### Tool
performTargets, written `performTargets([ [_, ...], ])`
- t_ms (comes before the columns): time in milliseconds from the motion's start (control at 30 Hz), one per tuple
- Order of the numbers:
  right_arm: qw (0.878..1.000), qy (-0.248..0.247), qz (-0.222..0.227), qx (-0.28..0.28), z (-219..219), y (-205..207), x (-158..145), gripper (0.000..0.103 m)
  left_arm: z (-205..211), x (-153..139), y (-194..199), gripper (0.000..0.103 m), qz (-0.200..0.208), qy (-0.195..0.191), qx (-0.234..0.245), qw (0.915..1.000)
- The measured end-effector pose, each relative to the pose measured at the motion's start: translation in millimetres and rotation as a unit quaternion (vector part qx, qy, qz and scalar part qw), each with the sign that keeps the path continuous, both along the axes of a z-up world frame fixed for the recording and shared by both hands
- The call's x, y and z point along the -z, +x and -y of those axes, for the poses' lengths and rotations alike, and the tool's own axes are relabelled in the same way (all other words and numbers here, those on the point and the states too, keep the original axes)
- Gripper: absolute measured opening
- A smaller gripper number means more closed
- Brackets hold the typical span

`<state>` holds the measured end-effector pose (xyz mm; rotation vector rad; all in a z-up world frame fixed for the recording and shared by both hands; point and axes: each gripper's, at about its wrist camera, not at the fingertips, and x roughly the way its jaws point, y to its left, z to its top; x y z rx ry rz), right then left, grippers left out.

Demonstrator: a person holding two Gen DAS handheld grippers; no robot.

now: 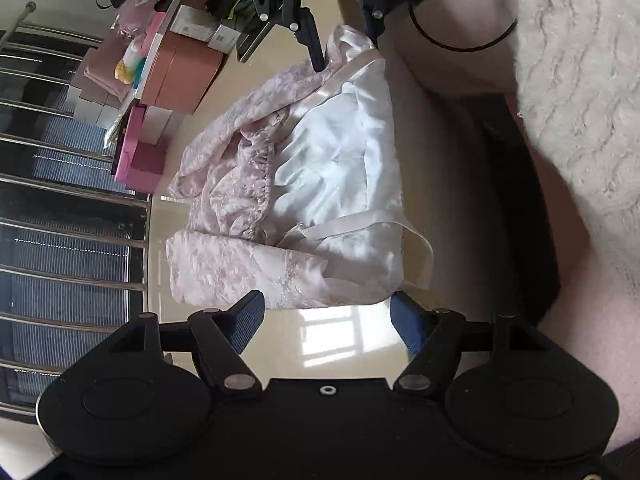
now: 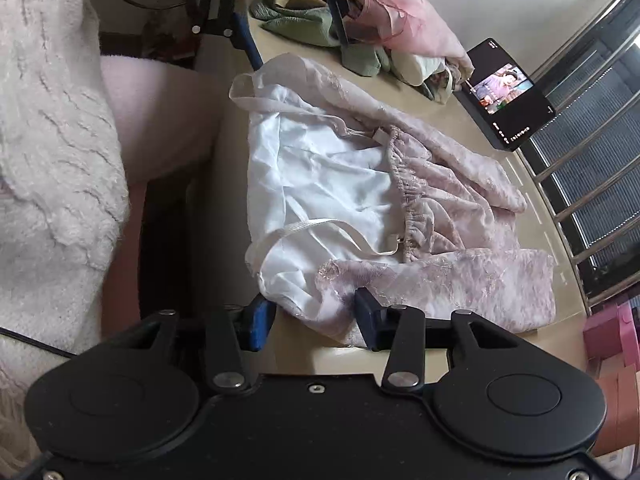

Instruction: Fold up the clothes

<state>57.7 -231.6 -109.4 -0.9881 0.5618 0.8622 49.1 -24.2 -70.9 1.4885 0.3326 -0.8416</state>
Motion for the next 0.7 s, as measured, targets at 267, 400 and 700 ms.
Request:
performTargets([
  [267, 1.000, -0.004, 0.016, -0.005, 0.4, -4.7, 1.1, 0.036, 3.2, 18.3, -8.1, 0.070, 0.011, 0.025, 0.008, 0.9996],
  [400, 1.000, 0.003, 0.016, 0.001, 1.4, -3.4, 1.7, 0.035, 8.5, 26.5, -3.3, 0.067, -0.001, -0.010, -0.007, 0.9999],
  [700, 1.000, 0.017, -0.003, 0.000, 7.1, -2.2, -6.5, 0.021, 14.5, 31.7, -11.7, 0.034, -0.023, -0.033, -0.013, 0.9991],
])
